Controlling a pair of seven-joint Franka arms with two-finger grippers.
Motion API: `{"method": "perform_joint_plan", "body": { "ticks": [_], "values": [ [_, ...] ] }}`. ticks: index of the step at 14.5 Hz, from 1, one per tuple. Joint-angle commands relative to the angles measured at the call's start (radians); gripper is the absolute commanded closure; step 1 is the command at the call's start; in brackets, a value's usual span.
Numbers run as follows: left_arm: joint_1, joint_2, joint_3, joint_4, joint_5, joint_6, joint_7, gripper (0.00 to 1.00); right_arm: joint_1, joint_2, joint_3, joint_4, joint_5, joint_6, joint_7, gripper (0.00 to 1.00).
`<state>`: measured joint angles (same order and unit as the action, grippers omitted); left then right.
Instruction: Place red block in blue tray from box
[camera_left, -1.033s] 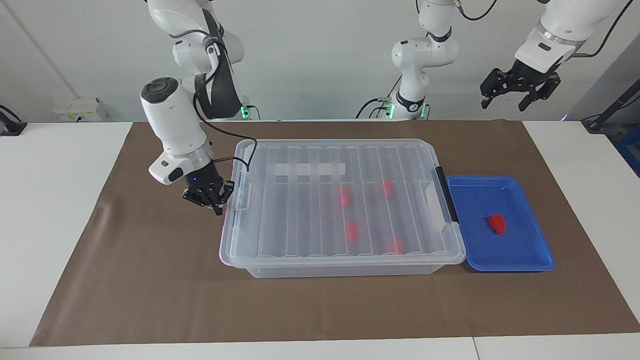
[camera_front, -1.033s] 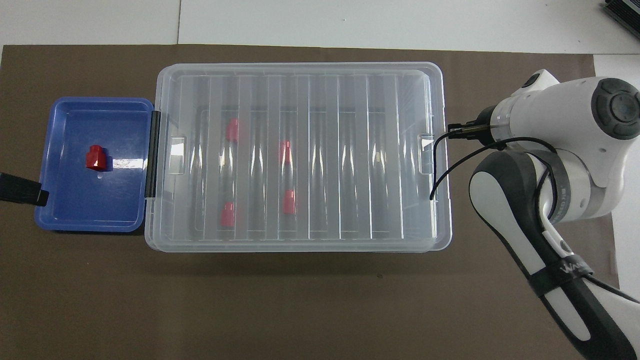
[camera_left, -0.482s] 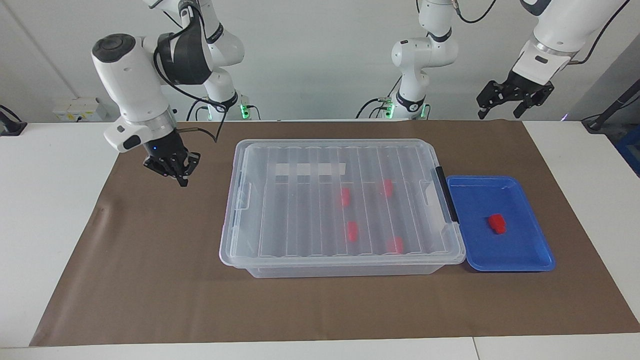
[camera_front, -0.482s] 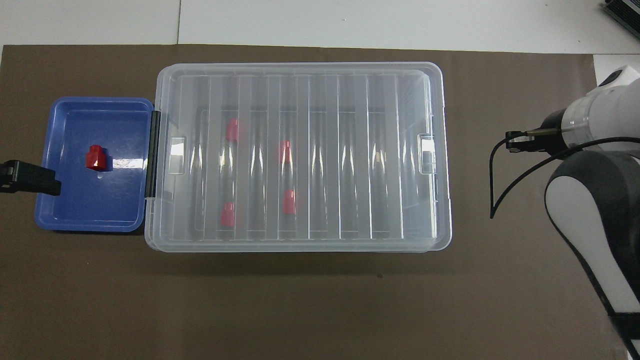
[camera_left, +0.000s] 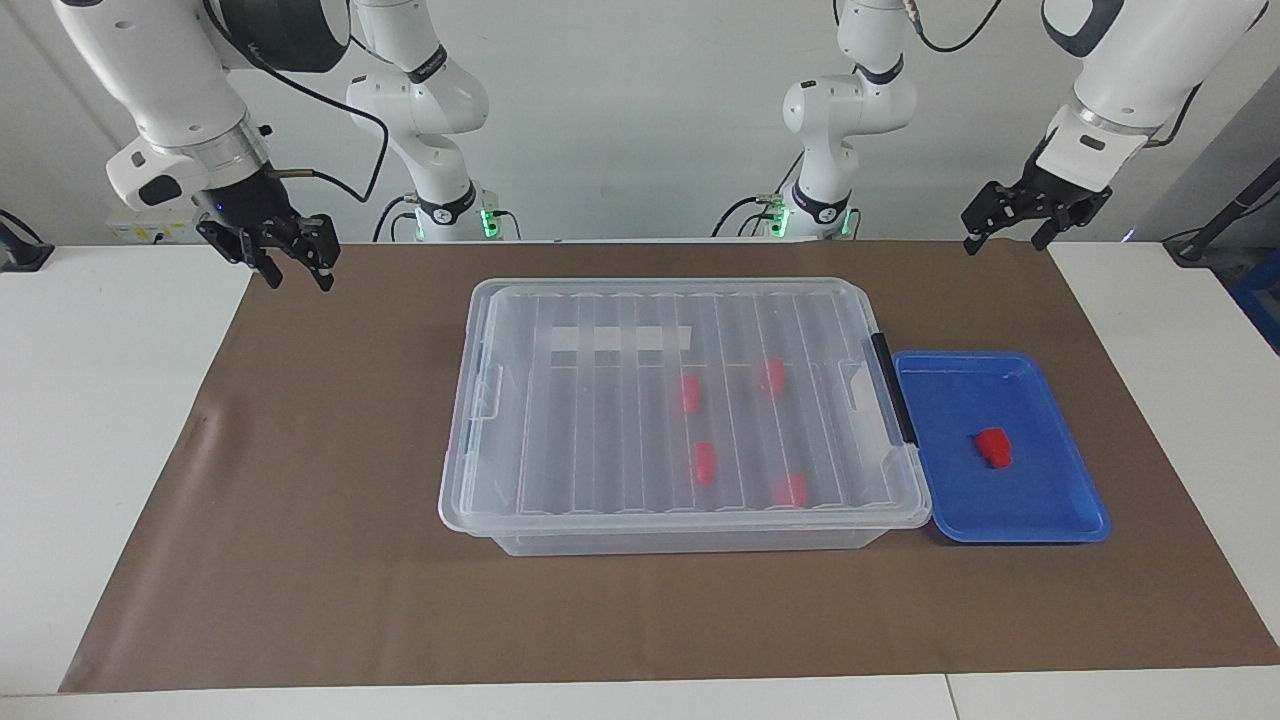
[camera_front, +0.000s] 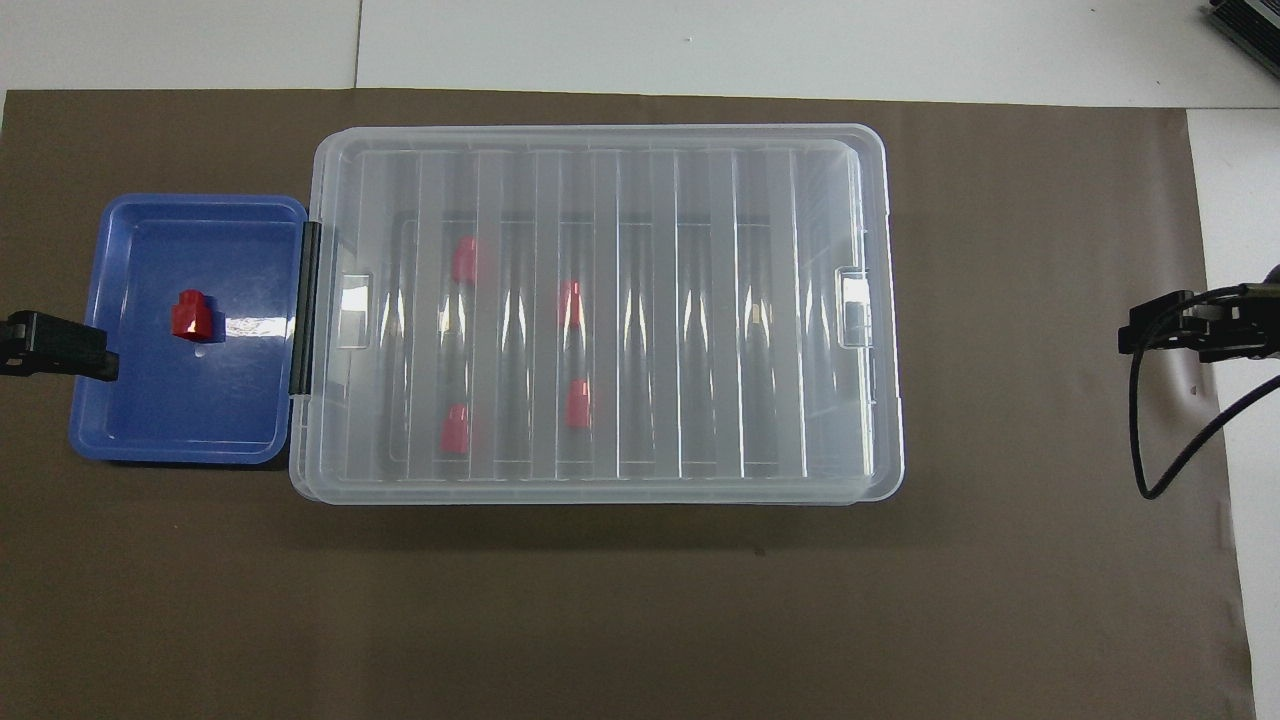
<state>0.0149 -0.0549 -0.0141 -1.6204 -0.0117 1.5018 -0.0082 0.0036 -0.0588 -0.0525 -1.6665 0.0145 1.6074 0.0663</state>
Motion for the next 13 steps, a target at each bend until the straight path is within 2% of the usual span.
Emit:
{"method": "perform_joint_plan", "body": {
  "ticks": [1,2,3,8,10,11,12,13],
  "values": [
    [-0.07,0.075,0.049,0.098,0.021,-0.061,-0.018,0.0,-0.001,0.014,0.011,0.014,0.007,-0.004,0.018,0.0],
    [-0.123,0.116,0.092,0.158,0.021,-0.078,-0.018,0.0,0.007,0.013,0.014,0.014,0.005,-0.004,0.026,0.0],
    [-0.148,0.134,0.109,0.172,0.013,-0.09,-0.018,0.0,0.007,0.013,0.019,0.014,0.005,-0.006,0.032,0.0],
    [-0.132,0.109,0.092,0.162,0.015,-0.147,-0.013,0.0,0.012,0.011,0.022,0.01,-0.025,0.006,0.023,0.0],
    [-0.086,0.099,0.025,0.162,0.013,-0.161,-0.021,0.0,0.012,0.011,0.023,0.027,-0.028,-0.023,0.021,0.0],
    [-0.037,0.077,-0.036,0.149,0.013,-0.137,-0.027,0.0,0.012,0.011,0.026,0.033,-0.03,-0.038,0.021,0.0],
    [-0.015,0.055,-0.064,0.096,0.013,-0.089,-0.038,0.0,0.012,0.013,0.025,0.034,-0.03,-0.038,0.021,0.0],
    [-0.013,0.049,-0.058,0.035,0.013,-0.051,-0.055,0.0,0.012,0.013,0.026,0.033,-0.028,-0.032,0.021,0.0]
  ]
}}
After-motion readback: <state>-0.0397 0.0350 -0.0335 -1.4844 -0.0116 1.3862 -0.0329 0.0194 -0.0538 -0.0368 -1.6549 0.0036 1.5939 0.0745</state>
